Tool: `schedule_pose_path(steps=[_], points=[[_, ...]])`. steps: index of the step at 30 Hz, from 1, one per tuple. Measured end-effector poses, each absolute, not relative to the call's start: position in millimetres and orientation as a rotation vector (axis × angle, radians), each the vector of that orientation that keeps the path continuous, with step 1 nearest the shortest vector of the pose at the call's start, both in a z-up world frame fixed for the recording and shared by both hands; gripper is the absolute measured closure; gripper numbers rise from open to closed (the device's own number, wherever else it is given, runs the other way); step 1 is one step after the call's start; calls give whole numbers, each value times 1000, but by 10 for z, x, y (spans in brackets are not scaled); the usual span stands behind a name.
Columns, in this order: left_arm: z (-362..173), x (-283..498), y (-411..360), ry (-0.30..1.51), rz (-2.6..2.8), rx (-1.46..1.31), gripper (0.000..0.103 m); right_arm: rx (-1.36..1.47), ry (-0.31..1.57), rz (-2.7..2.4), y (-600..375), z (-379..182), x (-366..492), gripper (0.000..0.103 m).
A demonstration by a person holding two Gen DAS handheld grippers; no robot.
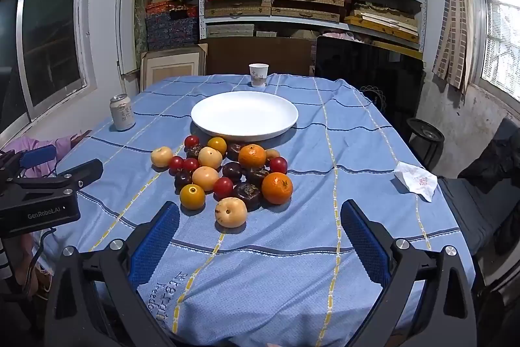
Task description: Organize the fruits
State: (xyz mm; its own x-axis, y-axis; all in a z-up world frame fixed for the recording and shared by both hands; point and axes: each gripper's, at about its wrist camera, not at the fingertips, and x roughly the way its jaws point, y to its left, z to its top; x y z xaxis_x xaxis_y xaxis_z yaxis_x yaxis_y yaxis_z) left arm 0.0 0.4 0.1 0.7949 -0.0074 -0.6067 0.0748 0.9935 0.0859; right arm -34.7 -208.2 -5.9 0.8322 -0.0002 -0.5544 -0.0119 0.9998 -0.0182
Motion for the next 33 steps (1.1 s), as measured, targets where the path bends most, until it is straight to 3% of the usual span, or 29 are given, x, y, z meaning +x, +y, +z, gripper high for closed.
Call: schedule_pose_path(steps=[33], points=[[-5, -16, 15, 654, -54, 102, 4, -18, 617, 17, -2025, -127, -311, 3]])
